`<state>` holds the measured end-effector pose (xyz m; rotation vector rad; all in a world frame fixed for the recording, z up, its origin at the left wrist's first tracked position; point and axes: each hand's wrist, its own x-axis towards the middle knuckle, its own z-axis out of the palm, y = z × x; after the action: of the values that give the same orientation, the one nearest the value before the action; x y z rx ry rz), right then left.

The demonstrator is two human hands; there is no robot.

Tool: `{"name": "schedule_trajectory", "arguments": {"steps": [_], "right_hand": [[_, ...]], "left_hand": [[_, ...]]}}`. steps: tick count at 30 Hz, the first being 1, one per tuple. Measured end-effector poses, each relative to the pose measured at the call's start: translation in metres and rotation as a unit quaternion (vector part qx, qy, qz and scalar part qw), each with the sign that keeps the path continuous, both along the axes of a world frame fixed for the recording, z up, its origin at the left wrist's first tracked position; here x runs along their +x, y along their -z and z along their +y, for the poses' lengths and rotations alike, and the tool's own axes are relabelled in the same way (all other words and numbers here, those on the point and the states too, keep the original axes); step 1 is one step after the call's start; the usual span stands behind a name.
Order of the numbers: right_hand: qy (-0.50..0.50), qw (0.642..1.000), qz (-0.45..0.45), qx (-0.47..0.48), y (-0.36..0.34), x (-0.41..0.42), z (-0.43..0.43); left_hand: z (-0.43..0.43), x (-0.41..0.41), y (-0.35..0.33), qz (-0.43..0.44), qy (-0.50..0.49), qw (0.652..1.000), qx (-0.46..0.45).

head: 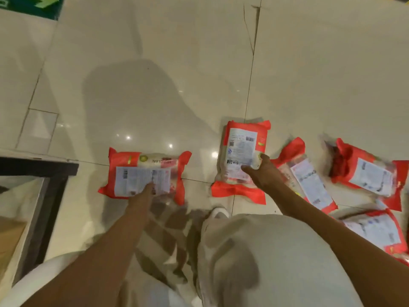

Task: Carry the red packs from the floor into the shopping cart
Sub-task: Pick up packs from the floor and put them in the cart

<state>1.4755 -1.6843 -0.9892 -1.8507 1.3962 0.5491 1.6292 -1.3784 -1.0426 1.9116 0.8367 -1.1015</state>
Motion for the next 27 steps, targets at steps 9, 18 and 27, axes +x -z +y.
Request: {"name": "schedule_trajectory", "arguments": {"steps": [9, 18, 27], "right_hand": [[0.233, 0.964, -0.093, 0.092, 0.119, 0.003, -0.046], [0.189, 0.972, -0.125, 0.067, 0.031, 0.036, -0.004], [0.063, 0.967, -0.241, -0.060, -0.374, 0.107, 0.045]], "left_hand": [[-0.027, 0.046, 0.057, -0.056, -0.246, 0.965, -0.075], [-0.036, 0.049, -0.039, -0.164, -0.084, 0.983, 0.007], [-0.030, 0.074, -0.425, -0.341, -0.011, 0.936, -0.085]]}}
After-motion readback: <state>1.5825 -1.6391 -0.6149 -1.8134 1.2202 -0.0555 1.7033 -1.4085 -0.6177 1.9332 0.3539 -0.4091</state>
